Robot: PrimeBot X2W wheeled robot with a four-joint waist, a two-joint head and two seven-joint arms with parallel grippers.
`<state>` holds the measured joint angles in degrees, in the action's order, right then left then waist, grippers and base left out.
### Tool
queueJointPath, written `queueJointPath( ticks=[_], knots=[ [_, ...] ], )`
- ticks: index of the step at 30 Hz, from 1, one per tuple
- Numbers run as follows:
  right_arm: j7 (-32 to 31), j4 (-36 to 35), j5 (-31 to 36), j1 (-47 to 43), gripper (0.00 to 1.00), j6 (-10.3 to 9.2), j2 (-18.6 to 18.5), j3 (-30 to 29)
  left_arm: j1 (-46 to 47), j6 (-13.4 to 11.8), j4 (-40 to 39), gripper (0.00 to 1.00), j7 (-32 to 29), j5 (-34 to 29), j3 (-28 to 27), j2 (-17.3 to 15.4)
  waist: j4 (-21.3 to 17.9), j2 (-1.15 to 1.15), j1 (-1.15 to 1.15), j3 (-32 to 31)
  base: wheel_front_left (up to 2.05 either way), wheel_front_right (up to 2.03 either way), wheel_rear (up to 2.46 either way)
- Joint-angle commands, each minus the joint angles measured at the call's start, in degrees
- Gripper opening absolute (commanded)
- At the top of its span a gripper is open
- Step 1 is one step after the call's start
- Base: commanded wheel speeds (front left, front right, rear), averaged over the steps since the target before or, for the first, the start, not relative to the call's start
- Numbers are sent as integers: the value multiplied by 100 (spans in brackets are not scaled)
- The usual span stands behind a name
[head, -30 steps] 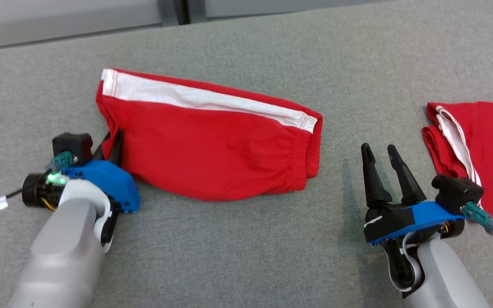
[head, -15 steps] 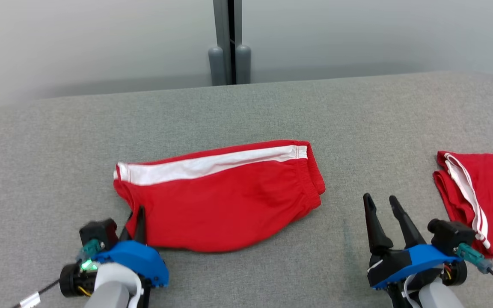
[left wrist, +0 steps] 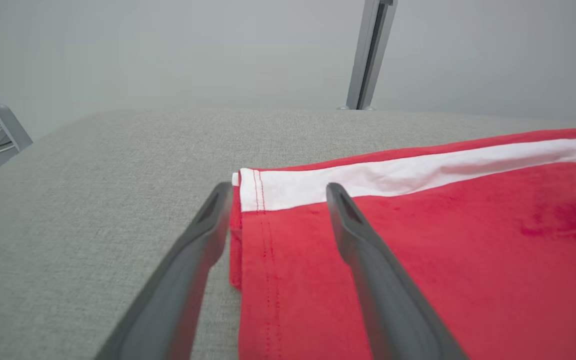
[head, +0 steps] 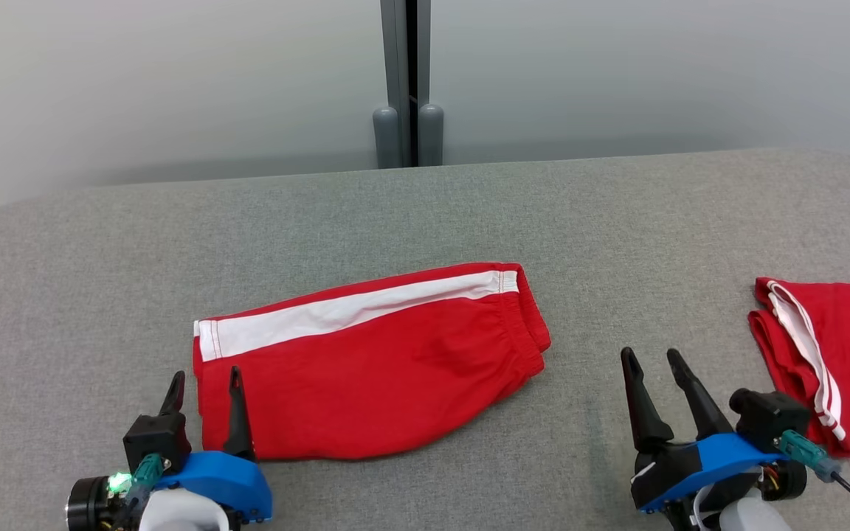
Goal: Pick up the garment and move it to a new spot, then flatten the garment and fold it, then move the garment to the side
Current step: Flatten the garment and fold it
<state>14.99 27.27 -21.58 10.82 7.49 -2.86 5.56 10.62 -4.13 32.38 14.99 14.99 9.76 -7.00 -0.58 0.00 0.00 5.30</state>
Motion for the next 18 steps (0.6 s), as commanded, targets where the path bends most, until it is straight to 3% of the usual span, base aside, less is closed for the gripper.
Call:
queueJointPath(
  ticks=[1, 5, 18],
  knots=[
    [26, -56, 92, 3, 100, 0, -10, -11, -72, -44, -75, 100, 24, -78, -45, -20, -1, 0, 0, -12, 0, 0, 0],
    [25, -197, 222, 2, 100, 0, -8, -84, -287, -94, -496, 100, 25, -612, -39, -24, 38, 0, 0, -127, 0, 0, 0],
    [26, 47, 142, 213, 100, 0, -10, 253, -505, 90, -713, 100, 24, -942, 44, 203, 392, 0, 0, -40, 0, 0, 0]
  ],
)
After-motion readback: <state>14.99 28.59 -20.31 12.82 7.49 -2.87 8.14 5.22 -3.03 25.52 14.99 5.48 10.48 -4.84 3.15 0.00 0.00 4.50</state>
